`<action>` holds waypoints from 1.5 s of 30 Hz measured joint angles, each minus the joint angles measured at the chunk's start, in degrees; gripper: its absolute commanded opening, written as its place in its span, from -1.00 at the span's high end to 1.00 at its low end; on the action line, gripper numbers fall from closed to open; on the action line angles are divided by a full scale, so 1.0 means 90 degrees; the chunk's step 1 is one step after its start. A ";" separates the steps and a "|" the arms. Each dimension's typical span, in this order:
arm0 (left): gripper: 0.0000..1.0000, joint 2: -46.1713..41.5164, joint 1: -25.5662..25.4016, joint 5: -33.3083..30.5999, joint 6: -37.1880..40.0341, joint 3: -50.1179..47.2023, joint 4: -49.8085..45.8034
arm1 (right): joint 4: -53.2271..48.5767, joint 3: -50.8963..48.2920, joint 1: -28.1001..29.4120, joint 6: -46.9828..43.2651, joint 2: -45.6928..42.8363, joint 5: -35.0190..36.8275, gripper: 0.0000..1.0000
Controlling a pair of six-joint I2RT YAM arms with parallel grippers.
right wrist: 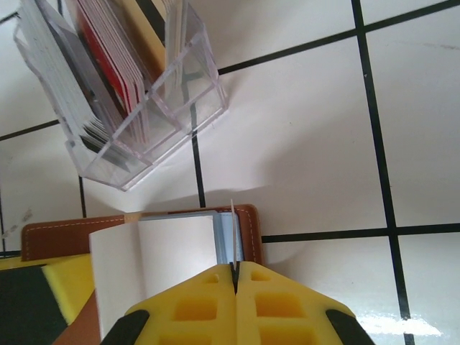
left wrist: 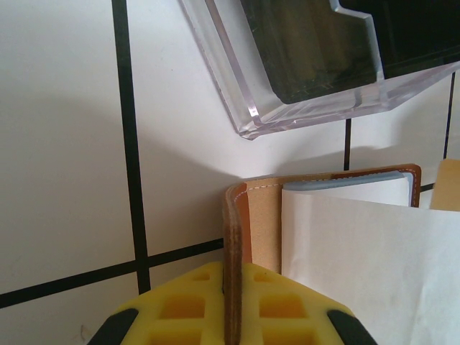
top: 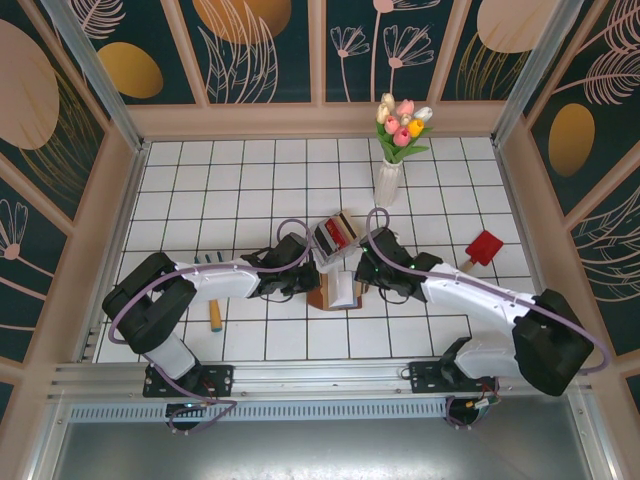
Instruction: Put the credit cards into the card holder
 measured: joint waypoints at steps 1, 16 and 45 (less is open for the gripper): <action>0.98 0.0000 0.0000 0.0000 0.0002 0.0000 0.0000 | 0.0017 0.0000 0.0007 0.0000 0.0085 0.0000 0.98; 0.98 0.0000 0.0000 0.0005 0.0000 -0.0017 0.0032 | 0.0787 -0.0119 0.0100 0.0100 0.0328 -0.0512 0.97; 0.35 -0.0223 0.0007 -0.0126 -0.0005 -0.0542 0.0357 | 0.2499 -0.0175 0.0396 0.0945 0.1644 -0.1248 0.97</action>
